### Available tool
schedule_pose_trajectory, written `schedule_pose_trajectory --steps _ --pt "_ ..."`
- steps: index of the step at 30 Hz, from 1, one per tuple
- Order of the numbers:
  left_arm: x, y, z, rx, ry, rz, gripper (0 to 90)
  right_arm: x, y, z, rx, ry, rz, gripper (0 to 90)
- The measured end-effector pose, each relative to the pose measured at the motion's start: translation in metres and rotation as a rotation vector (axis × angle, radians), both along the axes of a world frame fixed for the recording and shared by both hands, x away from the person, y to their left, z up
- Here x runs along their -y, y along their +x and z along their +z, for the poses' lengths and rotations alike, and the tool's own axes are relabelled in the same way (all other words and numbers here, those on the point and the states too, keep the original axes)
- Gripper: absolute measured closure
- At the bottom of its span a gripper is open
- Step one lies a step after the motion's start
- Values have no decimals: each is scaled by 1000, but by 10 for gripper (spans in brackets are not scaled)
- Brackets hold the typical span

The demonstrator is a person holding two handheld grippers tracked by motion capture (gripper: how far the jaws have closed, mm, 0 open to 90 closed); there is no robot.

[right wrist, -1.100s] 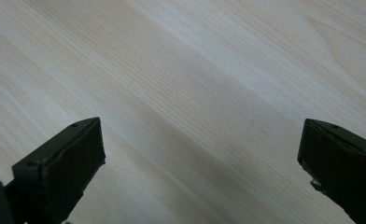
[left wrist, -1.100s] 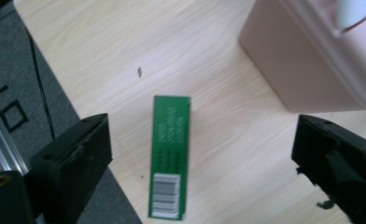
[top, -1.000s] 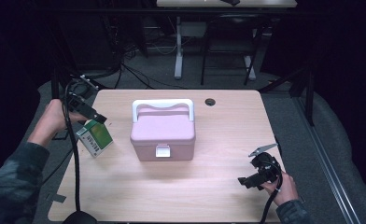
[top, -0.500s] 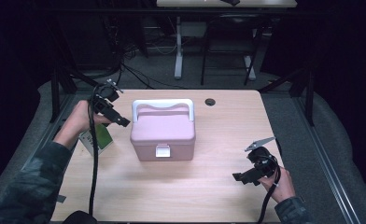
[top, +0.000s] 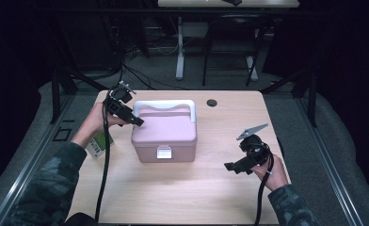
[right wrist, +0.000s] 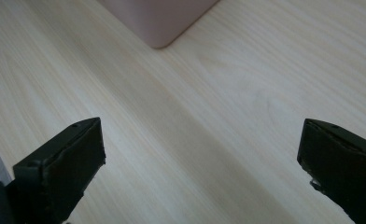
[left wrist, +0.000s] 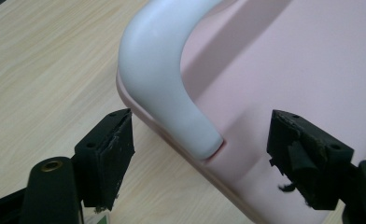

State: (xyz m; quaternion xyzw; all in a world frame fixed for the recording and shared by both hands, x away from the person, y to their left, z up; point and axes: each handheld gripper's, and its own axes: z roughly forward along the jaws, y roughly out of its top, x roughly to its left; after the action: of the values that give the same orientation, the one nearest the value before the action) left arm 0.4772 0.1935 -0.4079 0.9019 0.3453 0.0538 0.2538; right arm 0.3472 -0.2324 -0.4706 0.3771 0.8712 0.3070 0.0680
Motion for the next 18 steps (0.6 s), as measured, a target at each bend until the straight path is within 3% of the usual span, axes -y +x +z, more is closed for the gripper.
schedule_pose_trajectory --steps 8,18 --pt "4 2 -2 11 -16 -11 367 -14 24 14 11 18 27 12" --pt "1 -1 0 63 -20 7 540 -41 50 41 43 31 79 40"
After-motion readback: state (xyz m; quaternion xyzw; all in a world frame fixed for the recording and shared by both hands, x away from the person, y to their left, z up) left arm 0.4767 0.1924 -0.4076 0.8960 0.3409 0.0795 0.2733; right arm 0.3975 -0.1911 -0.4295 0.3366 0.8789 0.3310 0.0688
